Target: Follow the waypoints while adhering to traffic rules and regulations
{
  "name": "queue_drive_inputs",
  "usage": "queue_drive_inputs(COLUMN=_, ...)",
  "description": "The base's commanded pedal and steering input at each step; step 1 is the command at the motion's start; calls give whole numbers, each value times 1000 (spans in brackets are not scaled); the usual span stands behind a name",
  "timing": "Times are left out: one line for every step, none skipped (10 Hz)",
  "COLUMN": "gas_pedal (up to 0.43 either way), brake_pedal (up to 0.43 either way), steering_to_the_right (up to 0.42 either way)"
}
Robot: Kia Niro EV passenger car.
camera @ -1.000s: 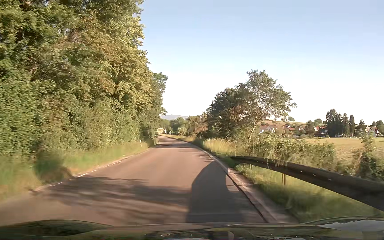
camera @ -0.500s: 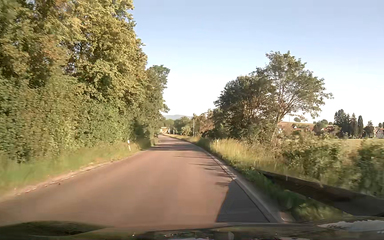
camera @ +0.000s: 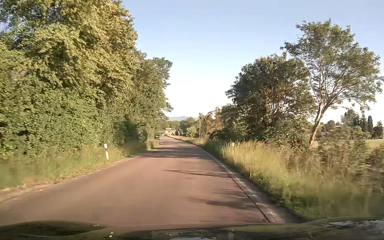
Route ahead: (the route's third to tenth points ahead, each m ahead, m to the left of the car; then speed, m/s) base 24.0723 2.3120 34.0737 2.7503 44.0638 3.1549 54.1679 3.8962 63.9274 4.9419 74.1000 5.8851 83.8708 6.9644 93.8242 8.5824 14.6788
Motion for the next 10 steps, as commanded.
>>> queue_drive_inputs(gas_pedal=87, brake_pedal=0, steering_to_the_right=-16)
queue_drive_inputs(gas_pedal=87, brake_pedal=0, steering_to_the_right=-16)
queue_drive_inputs(gas_pedal=87, brake_pedal=0, steering_to_the_right=-16)
queue_drive_inputs(gas_pedal=87, brake_pedal=0, steering_to_the_right=-17)
queue_drive_inputs(gas_pedal=87, brake_pedal=0, steering_to_the_right=-16)
queue_drive_inputs(gas_pedal=87, brake_pedal=0, steering_to_the_right=-15)
queue_drive_inputs(gas_pedal=87, brake_pedal=0, steering_to_the_right=-13)
queue_drive_inputs(gas_pedal=87, brake_pedal=0, steering_to_the_right=-12)
queue_drive_inputs(gas_pedal=87, brake_pedal=0, steering_to_the_right=-12)
queue_drive_inputs(gas_pedal=87, brake_pedal=0, steering_to_the_right=-12)
